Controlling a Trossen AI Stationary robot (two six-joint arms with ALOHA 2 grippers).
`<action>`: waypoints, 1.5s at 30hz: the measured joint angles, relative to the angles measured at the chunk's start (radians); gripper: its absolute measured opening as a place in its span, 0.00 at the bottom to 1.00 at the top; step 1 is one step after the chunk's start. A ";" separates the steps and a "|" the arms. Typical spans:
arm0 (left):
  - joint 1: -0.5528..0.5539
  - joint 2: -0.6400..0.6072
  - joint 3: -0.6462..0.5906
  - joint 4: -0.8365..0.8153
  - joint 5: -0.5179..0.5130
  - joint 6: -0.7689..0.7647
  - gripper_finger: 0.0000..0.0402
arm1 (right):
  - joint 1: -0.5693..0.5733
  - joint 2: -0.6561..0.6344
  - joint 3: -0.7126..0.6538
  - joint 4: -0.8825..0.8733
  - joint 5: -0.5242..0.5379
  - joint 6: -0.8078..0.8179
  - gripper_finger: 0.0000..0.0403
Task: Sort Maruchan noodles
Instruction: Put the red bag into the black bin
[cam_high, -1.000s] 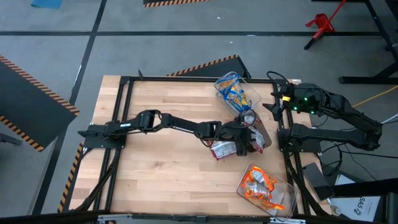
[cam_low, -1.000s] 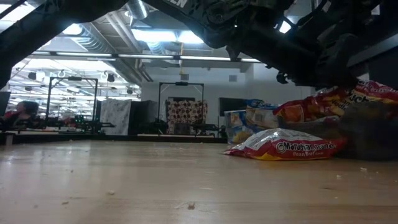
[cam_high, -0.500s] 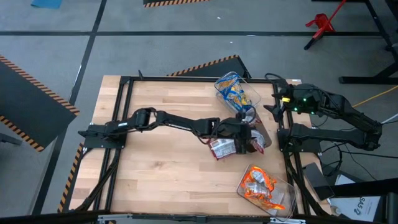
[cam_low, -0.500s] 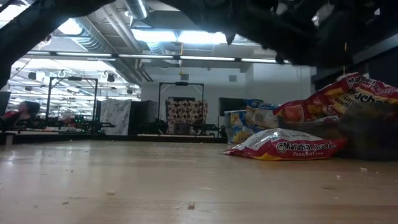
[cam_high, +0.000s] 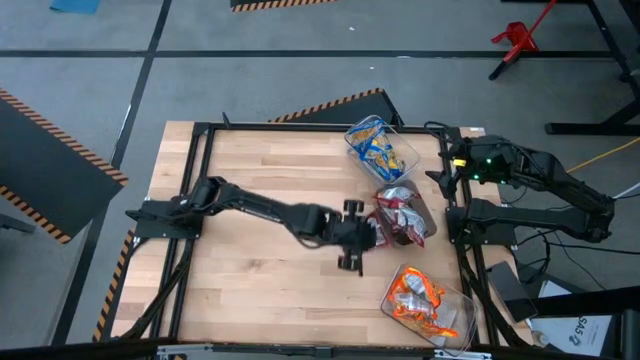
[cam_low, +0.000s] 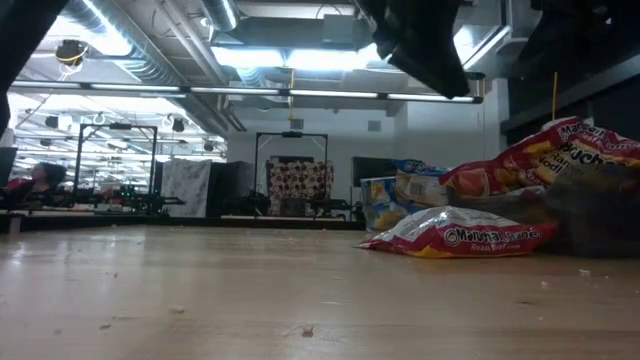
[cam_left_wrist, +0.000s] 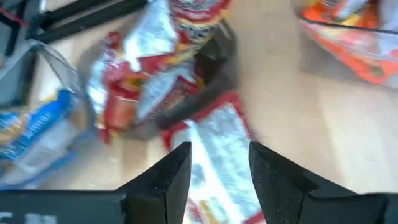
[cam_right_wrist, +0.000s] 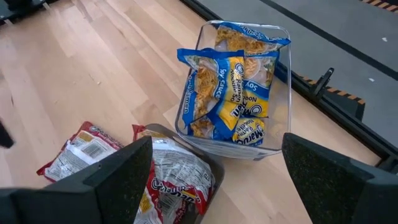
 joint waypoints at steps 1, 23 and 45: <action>-0.013 -0.001 -0.016 0.007 -0.004 -0.023 0.39 | 0.000 0.000 0.000 0.000 0.000 -0.004 0.85; -0.088 0.031 -0.483 0.569 -0.140 -0.140 0.38 | 0.000 0.001 0.000 0.006 -0.001 -0.018 0.85; -0.052 0.105 -0.480 0.595 -0.146 -0.245 0.26 | 0.000 0.001 0.000 0.007 0.007 0.011 0.85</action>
